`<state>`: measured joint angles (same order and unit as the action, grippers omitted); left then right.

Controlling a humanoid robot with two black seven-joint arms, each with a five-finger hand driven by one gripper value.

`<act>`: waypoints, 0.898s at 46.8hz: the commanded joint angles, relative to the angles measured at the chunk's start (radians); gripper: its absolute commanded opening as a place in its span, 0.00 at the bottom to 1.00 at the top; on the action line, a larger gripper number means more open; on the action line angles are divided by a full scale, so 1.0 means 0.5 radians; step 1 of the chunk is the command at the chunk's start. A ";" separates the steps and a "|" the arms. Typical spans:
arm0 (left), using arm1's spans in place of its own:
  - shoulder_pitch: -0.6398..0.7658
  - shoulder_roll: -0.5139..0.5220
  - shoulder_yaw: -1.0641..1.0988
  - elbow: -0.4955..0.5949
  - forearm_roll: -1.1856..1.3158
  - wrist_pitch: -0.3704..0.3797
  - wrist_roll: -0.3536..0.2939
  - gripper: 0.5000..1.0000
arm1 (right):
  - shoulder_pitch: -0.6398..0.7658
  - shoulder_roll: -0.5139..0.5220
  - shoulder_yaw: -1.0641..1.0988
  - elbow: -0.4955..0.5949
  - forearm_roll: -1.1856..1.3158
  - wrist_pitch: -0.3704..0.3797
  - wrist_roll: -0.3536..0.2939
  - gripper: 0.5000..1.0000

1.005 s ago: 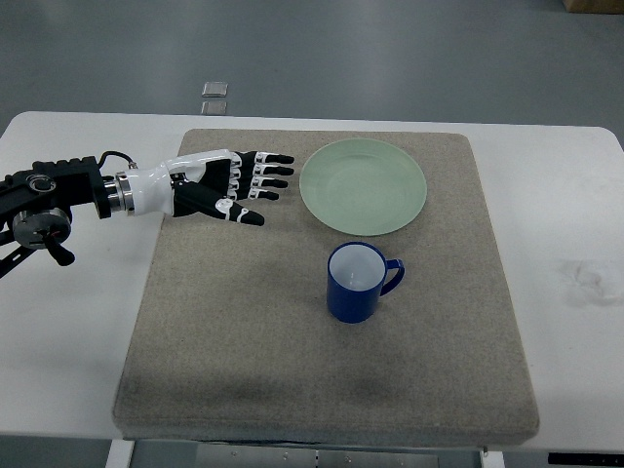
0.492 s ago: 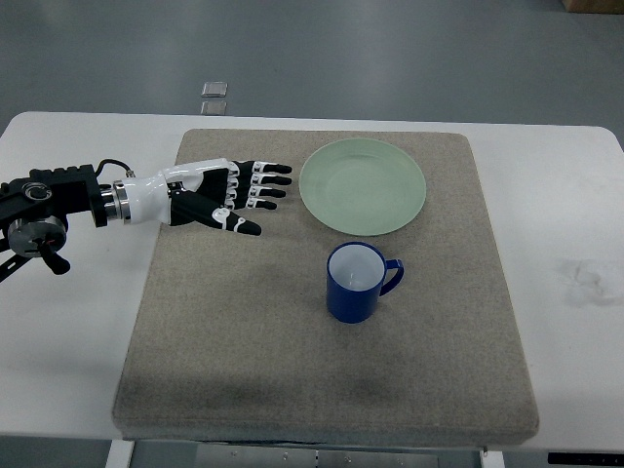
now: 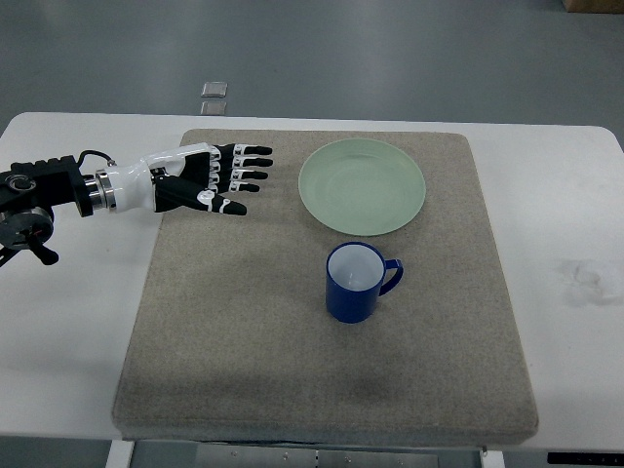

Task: Place cup left of plate with left hand
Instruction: 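Extend the open left hand beside the plate, fingers pointing toward it, then move the left hand down to the blue mug and wrap fingers around it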

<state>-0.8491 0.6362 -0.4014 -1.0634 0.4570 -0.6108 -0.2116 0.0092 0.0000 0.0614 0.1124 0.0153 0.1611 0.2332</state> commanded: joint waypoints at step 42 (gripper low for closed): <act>0.146 0.044 -0.004 -0.263 0.181 0.000 0.000 1.00 | 0.000 0.000 0.000 -0.001 0.000 0.000 0.000 0.86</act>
<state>-0.7731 0.6743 -0.4034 -1.1945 0.5462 -0.6108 -0.2110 0.0092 0.0000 0.0614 0.1120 0.0153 0.1611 0.2332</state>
